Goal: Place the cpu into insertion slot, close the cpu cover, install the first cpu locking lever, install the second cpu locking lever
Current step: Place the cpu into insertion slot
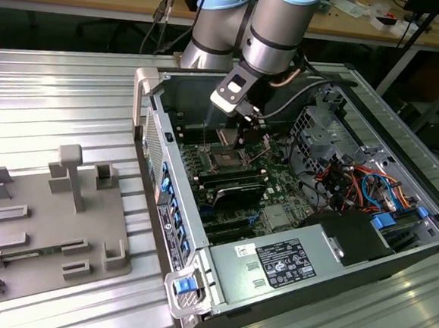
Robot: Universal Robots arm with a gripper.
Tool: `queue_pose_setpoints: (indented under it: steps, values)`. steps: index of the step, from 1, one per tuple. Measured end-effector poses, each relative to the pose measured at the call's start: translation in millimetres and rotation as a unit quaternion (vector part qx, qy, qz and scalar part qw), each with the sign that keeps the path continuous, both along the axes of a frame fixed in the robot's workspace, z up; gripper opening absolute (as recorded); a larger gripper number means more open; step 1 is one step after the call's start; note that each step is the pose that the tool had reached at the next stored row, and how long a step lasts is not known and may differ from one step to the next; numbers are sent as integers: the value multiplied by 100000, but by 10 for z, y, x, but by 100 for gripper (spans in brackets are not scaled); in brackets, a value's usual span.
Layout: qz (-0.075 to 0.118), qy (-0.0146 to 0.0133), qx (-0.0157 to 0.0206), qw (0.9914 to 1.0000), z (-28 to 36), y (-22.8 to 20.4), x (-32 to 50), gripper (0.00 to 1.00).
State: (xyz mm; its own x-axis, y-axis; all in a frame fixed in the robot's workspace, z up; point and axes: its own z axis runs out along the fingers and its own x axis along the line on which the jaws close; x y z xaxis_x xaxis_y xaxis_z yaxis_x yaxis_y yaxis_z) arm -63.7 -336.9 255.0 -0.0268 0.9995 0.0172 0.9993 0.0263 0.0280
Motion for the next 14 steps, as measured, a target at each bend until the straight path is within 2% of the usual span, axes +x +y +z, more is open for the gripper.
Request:
queue_pose_setpoints:
  steps: [14]
  values:
    - [7, 1, -10, 100000, -15, 0, 1, 55]
